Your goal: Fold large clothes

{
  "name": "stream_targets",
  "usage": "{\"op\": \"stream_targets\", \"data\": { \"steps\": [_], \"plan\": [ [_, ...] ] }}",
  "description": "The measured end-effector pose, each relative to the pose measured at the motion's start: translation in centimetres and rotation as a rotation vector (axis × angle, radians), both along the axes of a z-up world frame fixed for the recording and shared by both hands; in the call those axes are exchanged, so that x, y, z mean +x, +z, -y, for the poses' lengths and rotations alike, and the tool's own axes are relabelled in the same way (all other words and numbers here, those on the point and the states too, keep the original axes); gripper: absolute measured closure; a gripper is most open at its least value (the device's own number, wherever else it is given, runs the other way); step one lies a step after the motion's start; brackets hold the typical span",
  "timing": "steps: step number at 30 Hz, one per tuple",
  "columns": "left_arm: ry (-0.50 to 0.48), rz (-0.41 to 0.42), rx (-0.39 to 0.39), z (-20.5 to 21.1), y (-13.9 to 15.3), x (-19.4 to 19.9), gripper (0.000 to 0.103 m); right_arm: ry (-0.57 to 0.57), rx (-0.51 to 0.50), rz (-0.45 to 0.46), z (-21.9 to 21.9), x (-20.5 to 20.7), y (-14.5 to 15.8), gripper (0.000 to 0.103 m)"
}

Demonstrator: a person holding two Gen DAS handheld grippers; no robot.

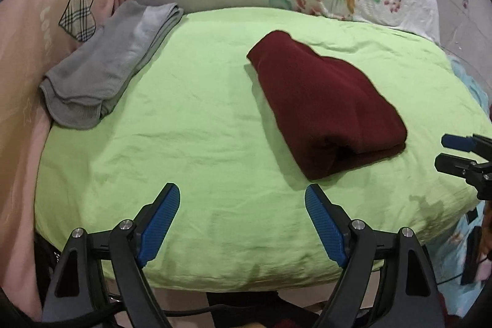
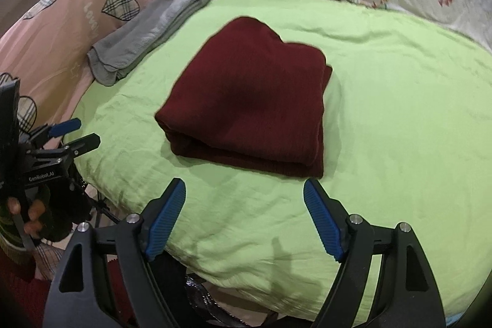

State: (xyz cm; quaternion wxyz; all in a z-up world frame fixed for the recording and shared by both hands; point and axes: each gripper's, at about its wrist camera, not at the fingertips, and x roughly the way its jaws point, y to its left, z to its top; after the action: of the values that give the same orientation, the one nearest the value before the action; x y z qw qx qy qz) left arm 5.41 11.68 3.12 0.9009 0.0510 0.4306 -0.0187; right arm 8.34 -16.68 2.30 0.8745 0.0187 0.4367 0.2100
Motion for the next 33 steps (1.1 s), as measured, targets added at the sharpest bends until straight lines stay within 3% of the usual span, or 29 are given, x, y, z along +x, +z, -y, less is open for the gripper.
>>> {"op": "stream_targets", "data": {
  "steps": [6,20,33],
  "plan": [
    [0.004,0.025,0.053,0.8,2.3,0.1,0.016,0.014,0.023,0.034,0.6,-0.3,1.9,0.021],
    [-0.038,-0.011,0.135,3.4,0.2,1.5,0.016,-0.036,0.043,-0.030,1.4,0.7,-0.5,0.020],
    [-0.033,-0.018,0.123,3.7,0.1,1.6,0.016,-0.031,0.049,-0.035,1.5,0.6,-0.5,0.021]
  ]
}}
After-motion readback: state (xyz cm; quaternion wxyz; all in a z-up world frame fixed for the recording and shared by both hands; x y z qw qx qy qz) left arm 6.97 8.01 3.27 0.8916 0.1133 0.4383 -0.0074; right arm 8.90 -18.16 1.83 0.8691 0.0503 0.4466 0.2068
